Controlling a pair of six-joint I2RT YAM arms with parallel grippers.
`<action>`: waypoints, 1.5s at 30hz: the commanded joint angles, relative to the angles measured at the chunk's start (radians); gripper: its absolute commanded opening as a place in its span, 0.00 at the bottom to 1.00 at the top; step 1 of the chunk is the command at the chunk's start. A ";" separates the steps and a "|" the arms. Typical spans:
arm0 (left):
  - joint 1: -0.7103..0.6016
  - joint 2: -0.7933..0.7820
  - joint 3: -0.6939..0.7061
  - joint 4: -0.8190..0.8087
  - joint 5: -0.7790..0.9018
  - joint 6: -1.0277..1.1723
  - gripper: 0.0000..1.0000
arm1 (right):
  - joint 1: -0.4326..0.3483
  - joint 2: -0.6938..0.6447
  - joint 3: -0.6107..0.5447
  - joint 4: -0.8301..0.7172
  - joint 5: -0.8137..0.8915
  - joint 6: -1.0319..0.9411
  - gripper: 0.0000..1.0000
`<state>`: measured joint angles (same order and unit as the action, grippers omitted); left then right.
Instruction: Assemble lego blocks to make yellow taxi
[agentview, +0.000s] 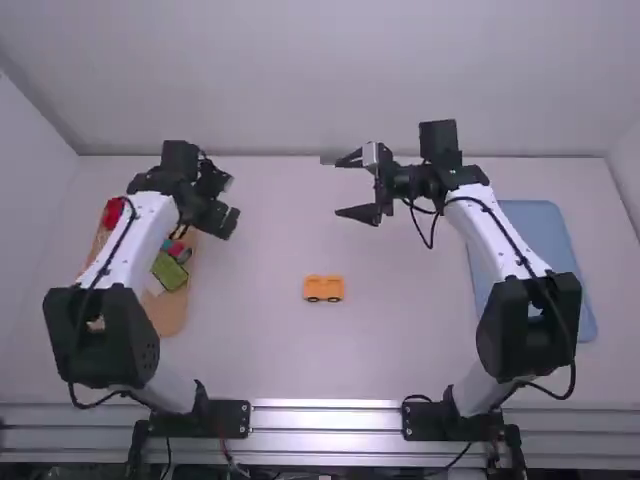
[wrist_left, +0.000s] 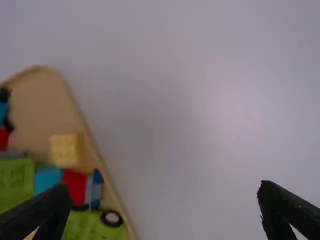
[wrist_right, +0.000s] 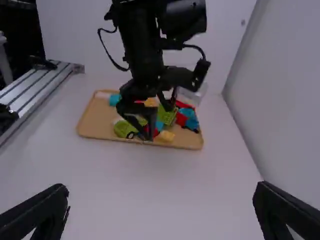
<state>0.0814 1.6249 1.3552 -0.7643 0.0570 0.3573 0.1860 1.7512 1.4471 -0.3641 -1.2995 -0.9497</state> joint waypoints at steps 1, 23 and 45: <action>0.064 -0.038 -0.023 -0.011 0.002 -0.119 0.99 | 0.000 0.012 0.027 0.018 -0.013 0.069 0.99; 0.438 -0.034 -0.023 -0.172 -0.193 -0.618 0.99 | -0.009 0.011 0.027 0.072 -0.002 0.139 0.99; 0.483 0.155 0.087 -0.140 -0.098 -0.789 0.99 | -0.002 0.011 0.027 0.148 0.044 0.247 0.99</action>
<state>0.5804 1.7420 1.3937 -0.8944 -0.0513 -0.3790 0.1814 1.7512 1.4475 -0.2195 -1.2549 -0.7086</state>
